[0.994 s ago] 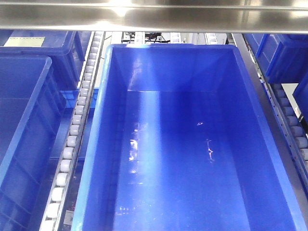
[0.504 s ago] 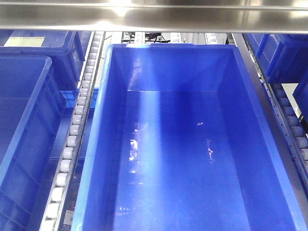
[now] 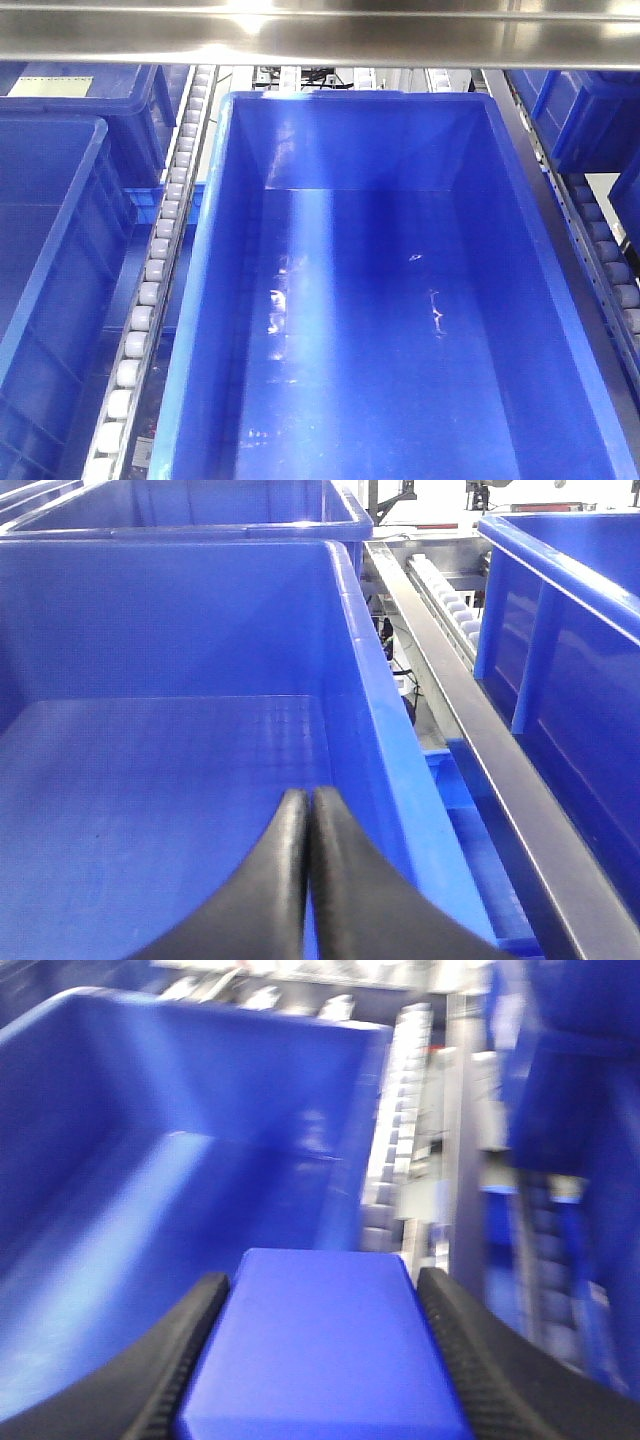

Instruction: Pour parts from conveyor to right shelf

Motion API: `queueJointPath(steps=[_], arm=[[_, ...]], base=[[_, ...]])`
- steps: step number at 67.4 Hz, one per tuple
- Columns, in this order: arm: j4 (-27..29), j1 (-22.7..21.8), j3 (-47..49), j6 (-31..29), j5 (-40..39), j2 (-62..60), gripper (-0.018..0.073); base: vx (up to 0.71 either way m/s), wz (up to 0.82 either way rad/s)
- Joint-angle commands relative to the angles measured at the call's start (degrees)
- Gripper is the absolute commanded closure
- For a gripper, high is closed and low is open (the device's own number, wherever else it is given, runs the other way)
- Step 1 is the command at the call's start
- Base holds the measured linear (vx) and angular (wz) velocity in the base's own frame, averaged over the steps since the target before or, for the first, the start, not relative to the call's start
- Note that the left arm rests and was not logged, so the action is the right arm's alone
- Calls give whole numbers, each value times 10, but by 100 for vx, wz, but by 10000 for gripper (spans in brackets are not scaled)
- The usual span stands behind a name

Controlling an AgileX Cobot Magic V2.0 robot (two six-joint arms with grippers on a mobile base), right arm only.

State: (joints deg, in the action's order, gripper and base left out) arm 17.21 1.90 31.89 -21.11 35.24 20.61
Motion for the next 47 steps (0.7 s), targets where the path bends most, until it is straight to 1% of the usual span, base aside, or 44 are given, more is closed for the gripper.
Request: queueJointPath(steps=[1,11,21,25,31,36,42,46,47], arm=[[20,17,63,-10,-18,64,565],[35,36,141,-10,39,177,565],[46,53,197,8,73,271,564],[45,65,213,9,79,301,564],[42,97,234,21,77,347,564],[24,129,247,49,73,383,563],[-23,175,254,95,62,428,563],[-65,204,260,143,60,459,563],[-75,209,262,163,60,466,563]], base=[[0,0],[0,0],[0,0],[0,0],[0,0],[0,0],[0,0],[0,0],[0,0]])
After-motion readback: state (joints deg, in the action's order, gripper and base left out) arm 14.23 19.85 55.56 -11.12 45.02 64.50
